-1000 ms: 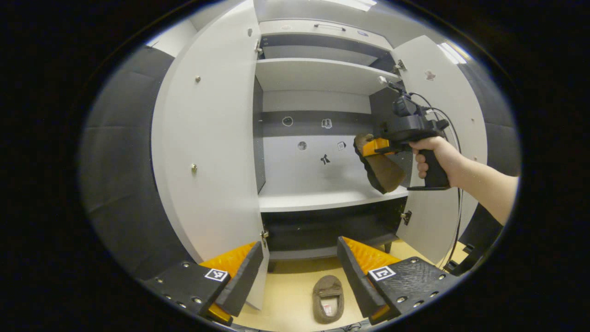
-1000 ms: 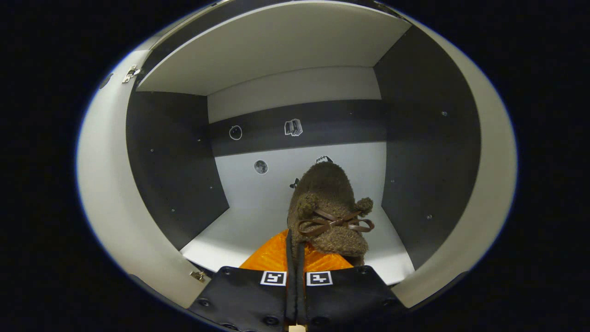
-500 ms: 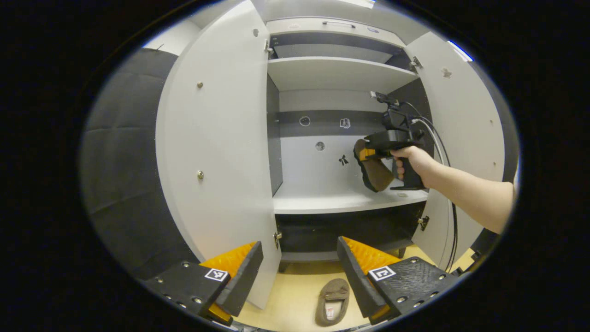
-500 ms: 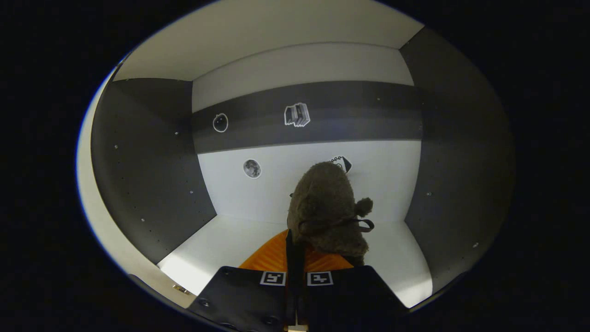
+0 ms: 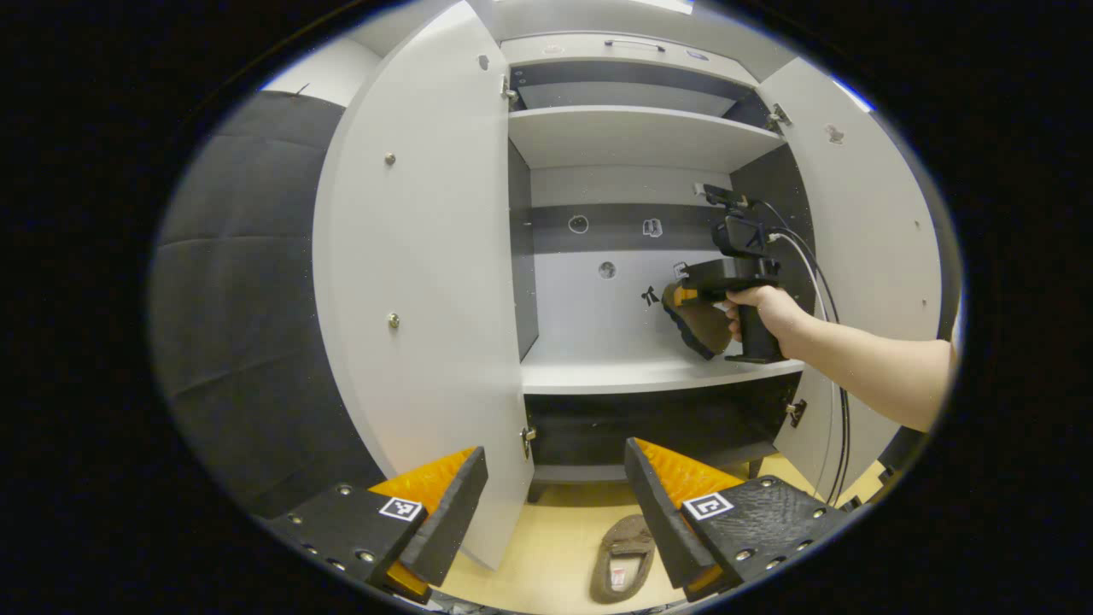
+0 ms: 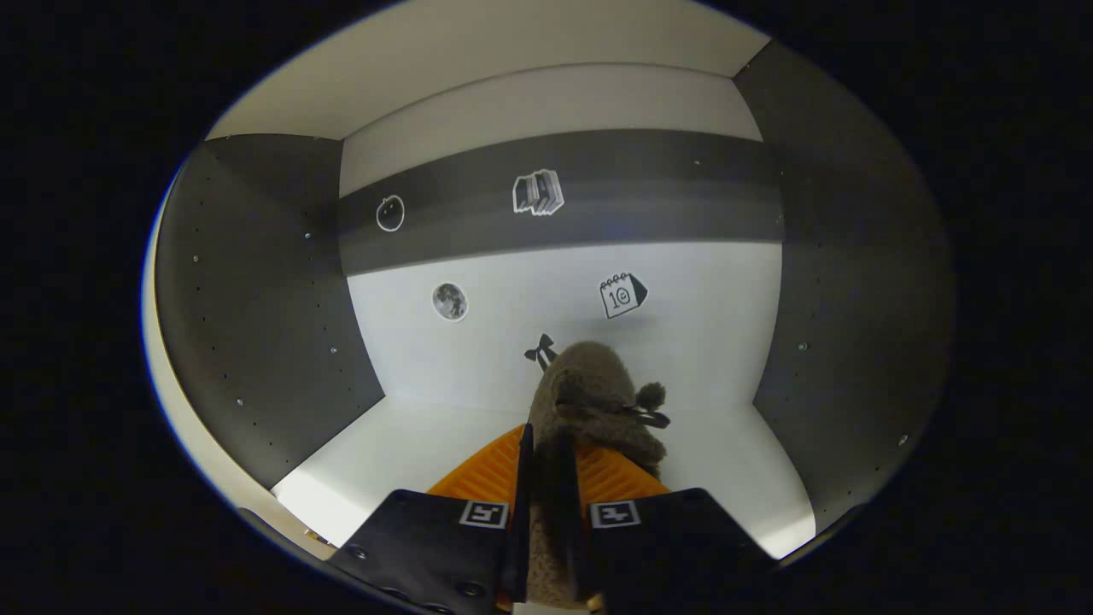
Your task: Grab one shoe with the right hand and put it into the shoe cabinet, grab the other shoe with the left hand and put it into the shoe cabinet; then close the right door with the right hand and the left door with the left hand.
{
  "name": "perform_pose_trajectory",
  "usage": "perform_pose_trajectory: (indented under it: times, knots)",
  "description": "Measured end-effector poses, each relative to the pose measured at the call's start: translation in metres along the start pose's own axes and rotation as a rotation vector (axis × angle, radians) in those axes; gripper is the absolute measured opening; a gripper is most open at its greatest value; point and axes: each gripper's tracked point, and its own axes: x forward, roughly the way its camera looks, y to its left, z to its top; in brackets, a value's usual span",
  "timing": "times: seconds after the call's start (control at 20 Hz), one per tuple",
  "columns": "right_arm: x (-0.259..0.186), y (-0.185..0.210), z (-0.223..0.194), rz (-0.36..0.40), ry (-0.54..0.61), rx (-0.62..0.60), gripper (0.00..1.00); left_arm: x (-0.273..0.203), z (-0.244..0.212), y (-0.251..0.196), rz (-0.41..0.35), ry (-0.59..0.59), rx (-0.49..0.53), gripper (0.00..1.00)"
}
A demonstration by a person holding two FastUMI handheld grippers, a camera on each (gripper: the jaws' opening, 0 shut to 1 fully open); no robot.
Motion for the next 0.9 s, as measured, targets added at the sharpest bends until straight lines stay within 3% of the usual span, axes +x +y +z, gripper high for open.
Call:
perform_pose_trajectory:
  times: [0.15,0.2,0.25,0.3,0.35,0.7,0.9]
  knots:
    - [-0.008,0.005,-0.002,0.026,0.028,0.027,0.72,-0.002,0.001,-0.002,-0.012,-0.005,-0.002,0.94]
    - [-0.013,0.009,-0.001,0.039,0.045,0.055,0.81,-0.003,0.000,-0.003,-0.016,-0.007,-0.003,0.94]
    - [-0.019,0.013,-0.001,0.048,0.062,0.081,0.78,-0.004,0.001,-0.003,-0.019,-0.010,-0.004,0.94]
    - [-0.022,0.014,-0.001,0.053,0.075,0.097,0.83,-0.005,0.000,-0.003,-0.023,-0.013,-0.006,0.94]
    - [-0.030,0.014,0.001,0.054,0.080,0.105,1.00,-0.006,0.000,-0.003,-0.027,-0.015,-0.007,0.94]
    - [-0.100,0.010,0.014,0.008,-0.016,0.018,0.99,-0.001,-0.019,-0.002,-0.071,0.006,-0.020,0.94]
    - [-0.151,0.010,0.013,-0.013,-0.089,-0.007,0.98,0.014,-0.046,-0.012,-0.140,0.066,0.000,0.94]
